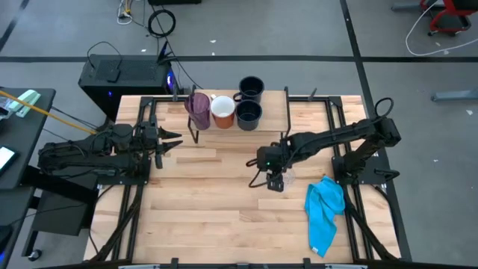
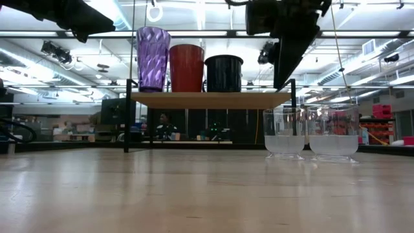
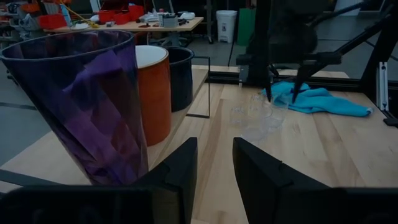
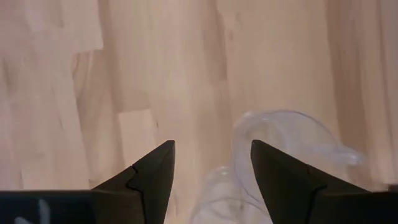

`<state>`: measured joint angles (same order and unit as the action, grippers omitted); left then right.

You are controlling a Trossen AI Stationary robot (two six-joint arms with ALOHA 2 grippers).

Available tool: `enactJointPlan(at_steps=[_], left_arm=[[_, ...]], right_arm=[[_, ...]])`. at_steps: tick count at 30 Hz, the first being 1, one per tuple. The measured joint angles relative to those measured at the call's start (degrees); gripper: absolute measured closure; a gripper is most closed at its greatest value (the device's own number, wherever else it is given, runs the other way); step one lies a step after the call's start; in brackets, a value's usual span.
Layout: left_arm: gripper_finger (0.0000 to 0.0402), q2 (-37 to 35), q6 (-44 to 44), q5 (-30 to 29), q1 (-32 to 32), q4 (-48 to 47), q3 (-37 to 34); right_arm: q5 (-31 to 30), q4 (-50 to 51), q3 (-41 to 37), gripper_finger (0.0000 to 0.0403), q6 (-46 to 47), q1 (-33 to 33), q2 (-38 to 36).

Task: Stack small to large cups/mugs on shelf
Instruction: Put the transparent mug on the shelf

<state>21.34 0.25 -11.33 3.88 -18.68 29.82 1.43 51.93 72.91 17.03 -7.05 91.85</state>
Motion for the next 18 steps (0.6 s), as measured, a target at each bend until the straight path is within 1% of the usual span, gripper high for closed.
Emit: enactJointPlan(at_steps=[4, 9, 12, 18], left_arm=[[0.0292, 0.0, 0.3, 0.0, 0.0, 0.2, 0.0], [0.0292, 0.0, 0.3, 0.0, 0.0, 0.2, 0.0], [0.0292, 0.0, 0.3, 0.0, 0.0, 0.2, 0.0], [0.0292, 0.0, 0.1, 0.0, 0.0, 0.1, 0.0]], right_arm=[[-3.8, -2.8, -1.6, 0.0185, 1.3, -2.2, 0.0], [-7.8, -3.2, -3.1, 0.0185, 5.0, -2.9, 0.0], [-8.1, -3.6, -4.1, 0.0185, 6.0, -2.9, 0.0], [-8.1, -7.4, -8.4, 0.0186, 7.6, -2.9, 0.0]])
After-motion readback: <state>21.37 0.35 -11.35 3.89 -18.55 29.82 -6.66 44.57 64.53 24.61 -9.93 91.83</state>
